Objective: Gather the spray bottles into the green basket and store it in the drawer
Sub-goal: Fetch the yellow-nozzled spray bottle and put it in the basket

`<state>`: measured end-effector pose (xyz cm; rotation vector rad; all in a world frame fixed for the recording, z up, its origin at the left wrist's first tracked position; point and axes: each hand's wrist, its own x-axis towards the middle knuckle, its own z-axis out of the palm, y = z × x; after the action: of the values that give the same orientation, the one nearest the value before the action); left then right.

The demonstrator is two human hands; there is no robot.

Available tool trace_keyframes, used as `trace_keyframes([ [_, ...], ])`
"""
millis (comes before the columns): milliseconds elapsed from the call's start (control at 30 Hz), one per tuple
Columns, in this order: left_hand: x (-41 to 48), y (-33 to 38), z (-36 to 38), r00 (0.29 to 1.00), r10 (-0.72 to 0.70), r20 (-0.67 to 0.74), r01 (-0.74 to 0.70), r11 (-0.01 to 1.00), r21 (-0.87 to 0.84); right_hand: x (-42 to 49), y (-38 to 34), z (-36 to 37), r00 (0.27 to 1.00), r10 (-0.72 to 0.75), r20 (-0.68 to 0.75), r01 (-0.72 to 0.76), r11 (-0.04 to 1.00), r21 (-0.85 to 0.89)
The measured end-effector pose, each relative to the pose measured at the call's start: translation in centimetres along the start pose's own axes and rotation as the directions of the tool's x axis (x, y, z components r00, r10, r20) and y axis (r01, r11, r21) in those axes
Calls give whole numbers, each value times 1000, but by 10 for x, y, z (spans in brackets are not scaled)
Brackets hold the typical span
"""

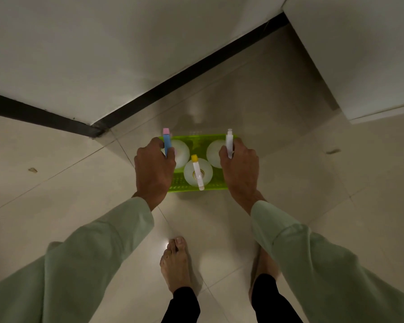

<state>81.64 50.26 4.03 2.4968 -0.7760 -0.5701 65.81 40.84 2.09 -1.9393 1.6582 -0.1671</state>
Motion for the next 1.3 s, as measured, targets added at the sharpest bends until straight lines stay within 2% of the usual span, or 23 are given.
trace_keyframes([
  [300, -3, -3, -1, 996, 82, -19, -81, 995, 53, 3, 3, 0, 997, -62, -34, 61, 998, -31],
  [500, -3, -6, -3, 999, 39, -1, -39, 999, 14, -4, 4, 0, 1000, 15, -9, -14, 999, 43],
  [733, -12, -9, -13, 998, 24, 65, -22, 999, -25, -20, 15, -9, 994, 62, -89, -54, 994, 96],
  [800, -14, -9, -19, 998, 9, 70, -1, 993, -115, -24, 21, -10, 988, 113, -105, -92, 978, 187],
  [867, -14, -15, -24, 997, -19, 68, 35, 971, -235, -25, 30, -10, 976, 194, -102, -147, 923, 356],
  [933, -10, -26, -27, 991, -126, 38, 131, 933, -334, -23, 42, -7, 948, 313, -54, -246, 831, 500],
  [1000, -3, -41, -25, 962, -274, 18, 262, 897, -357, -18, 54, -1, 906, 420, 56, -375, 732, 569],
  [1100, 6, -66, -9, 893, -436, 113, 448, 835, -320, -11, 72, 12, 877, 433, 209, -472, 689, 550],
  [1200, 6, -88, 13, 848, -443, 292, 519, 808, -280, -5, 83, 28, 867, 386, 316, -499, 655, 568],
  [1300, 8, -101, 30, 808, -409, 424, 555, 771, -313, 1, 86, 43, 863, 337, 377, -503, 644, 577],
])
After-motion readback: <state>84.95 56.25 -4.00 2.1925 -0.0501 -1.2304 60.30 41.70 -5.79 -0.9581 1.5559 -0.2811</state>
